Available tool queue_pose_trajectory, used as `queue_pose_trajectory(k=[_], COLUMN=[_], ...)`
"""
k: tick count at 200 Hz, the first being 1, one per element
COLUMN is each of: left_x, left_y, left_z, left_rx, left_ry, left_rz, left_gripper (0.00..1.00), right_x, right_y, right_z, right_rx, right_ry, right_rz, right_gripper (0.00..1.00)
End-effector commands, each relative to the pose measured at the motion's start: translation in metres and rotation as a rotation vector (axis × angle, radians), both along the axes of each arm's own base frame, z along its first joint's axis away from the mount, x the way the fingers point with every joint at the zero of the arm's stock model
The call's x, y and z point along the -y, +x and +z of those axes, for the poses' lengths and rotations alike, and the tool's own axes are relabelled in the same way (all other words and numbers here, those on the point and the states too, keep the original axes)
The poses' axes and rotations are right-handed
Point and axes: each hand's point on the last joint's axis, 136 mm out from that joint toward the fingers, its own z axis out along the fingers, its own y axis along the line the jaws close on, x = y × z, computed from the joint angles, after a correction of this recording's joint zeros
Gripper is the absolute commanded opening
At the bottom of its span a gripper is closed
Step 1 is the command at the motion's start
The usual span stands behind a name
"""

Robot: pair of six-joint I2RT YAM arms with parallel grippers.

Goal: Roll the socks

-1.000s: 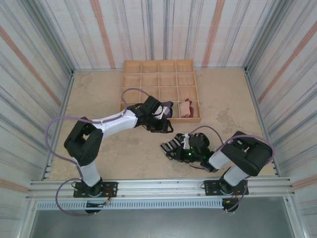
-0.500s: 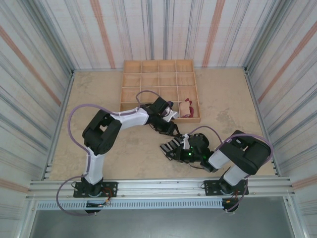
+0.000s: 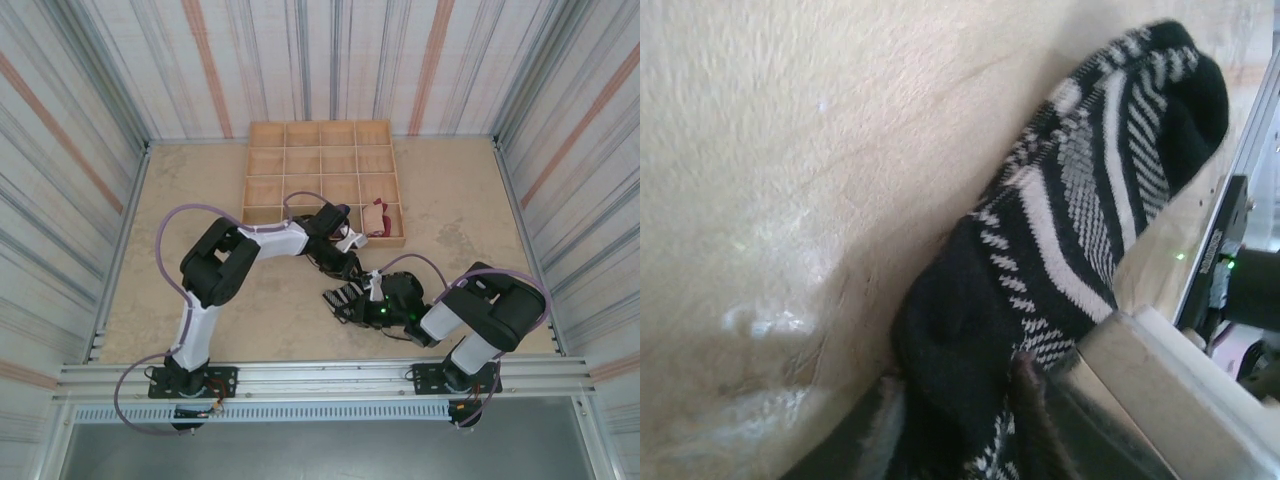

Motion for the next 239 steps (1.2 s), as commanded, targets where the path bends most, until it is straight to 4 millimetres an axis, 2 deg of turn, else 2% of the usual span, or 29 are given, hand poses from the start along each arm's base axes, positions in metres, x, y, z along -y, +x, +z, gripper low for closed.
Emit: queue_pose_trajectory(k=[1,22,48,52,79,111,129,156,194,217,239], left_x=[0.004,0.000,-0.012,-0.013,-0.032,-0.050,-0.053,-0.062,-0.076,-0.087,-0.101], left_y=[-0.008,-0.005,0.004,0.007,0.019,0.021,0.018,0.018,0.020,0.022,0.026], left_z=[-0.004,-0.007,-0.012,-0.002,0.003,-0.001,-0.004,-0.012,-0.016,-0.015,-0.007], left_rx=[-0.048,-0.049,-0.053,-0.036,-0.031,-0.031,-0.040,-0.041,-0.040,-0.036,-0.035], left_ry=[-0.016,0.010,0.041,0.028,0.024,0.042,0.040,0.073,0.096,0.116,0.127], left_rz=[-0.004,0.033,0.112,0.128,0.232,0.297,0.319,0.361,0.409,0.443,0.490], left_gripper=[0.15,0.00,0.00,0.00,0.00,0.00,0.00,0.00,0.00,0.00,0.19], right_x=[0.027,0.025,0.026,0.027,0.028,0.031,0.028,0.015,0.015,0.014,0.018], right_y=[-0.026,-0.026,-0.024,-0.024,-0.021,-0.024,-0.027,-0.027,-0.027,-0.026,-0.027], right_z=[-0.045,-0.039,-0.030,-0.028,-0.007,0.008,0.004,-0.003,-0.023,-0.029,-0.039], right_rx=[-0.160,-0.141,-0.120,-0.115,-0.062,-0.031,-0.066,-0.114,-0.151,-0.176,-0.211], right_ry=[-0.169,-0.171,-0.204,-0.208,-0.217,-0.228,-0.228,-0.176,-0.183,-0.158,-0.187], right_rz=[0.005,0.021,0.040,0.041,0.044,0.075,0.104,0.136,0.143,0.137,0.120], right_gripper=[0.00,0.00,0.00,0.00,0.00,0.00,0.00,0.00,0.00,0.00,0.00])
